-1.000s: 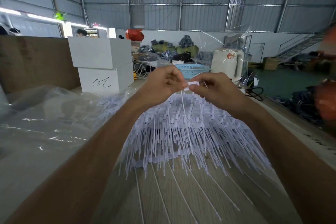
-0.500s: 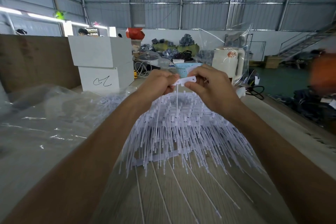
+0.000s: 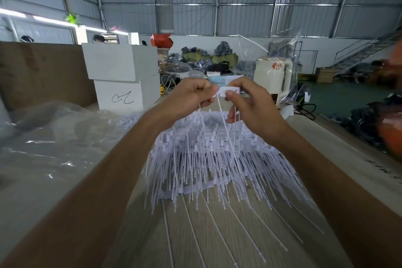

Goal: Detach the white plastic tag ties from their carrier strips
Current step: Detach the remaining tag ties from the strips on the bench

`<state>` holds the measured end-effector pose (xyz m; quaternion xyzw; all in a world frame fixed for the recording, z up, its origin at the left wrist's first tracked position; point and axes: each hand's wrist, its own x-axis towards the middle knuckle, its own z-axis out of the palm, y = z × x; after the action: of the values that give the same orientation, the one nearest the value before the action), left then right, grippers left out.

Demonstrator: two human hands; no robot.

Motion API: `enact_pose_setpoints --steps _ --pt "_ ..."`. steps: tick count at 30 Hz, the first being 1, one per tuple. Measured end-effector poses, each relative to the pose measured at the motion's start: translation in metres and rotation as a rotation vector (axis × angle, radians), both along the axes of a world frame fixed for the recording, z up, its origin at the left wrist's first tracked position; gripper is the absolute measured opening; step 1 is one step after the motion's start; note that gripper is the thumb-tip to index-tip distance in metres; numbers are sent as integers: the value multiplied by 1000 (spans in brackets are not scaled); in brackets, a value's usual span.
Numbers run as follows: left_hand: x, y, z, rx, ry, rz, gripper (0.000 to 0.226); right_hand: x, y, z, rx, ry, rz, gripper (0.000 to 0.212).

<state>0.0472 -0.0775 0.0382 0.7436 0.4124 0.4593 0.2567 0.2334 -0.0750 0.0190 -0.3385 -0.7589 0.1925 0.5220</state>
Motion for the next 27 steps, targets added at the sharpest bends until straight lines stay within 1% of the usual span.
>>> enact_pose_setpoints --steps 3,6,8,11,12,14,16,18,22,25,27 --pt "0 -1 2 60 84 47 25 -1 -1 4 -41 77 42 21" --pt "0 2 0 123 90 112 26 -1 -2 6 -134 105 114 36" --pt "1 3 -1 123 59 72 20 -2 -2 6 -172 130 158 47" --pt "-1 5 0 172 84 32 10 -3 -2 4 -221 187 174 57" --pt "-2 5 0 189 89 33 8 -3 -2 4 -252 218 175 57" --pt "-3 5 0 205 86 37 7 -3 -2 3 -309 264 190 47" --pt "-4 4 0 224 89 46 6 -2 -1 3 -330 253 213 32" --pt "-2 3 0 252 97 60 6 -1 -1 3 -351 238 231 27" --pt "2 0 1 265 75 63 8 2 -3 1 -383 203 239 29" --pt "2 0 0 253 62 67 8 1 -2 -1 -361 135 195 36" --pt "1 1 0 251 54 71 8 0 1 -3 -360 128 193 39"
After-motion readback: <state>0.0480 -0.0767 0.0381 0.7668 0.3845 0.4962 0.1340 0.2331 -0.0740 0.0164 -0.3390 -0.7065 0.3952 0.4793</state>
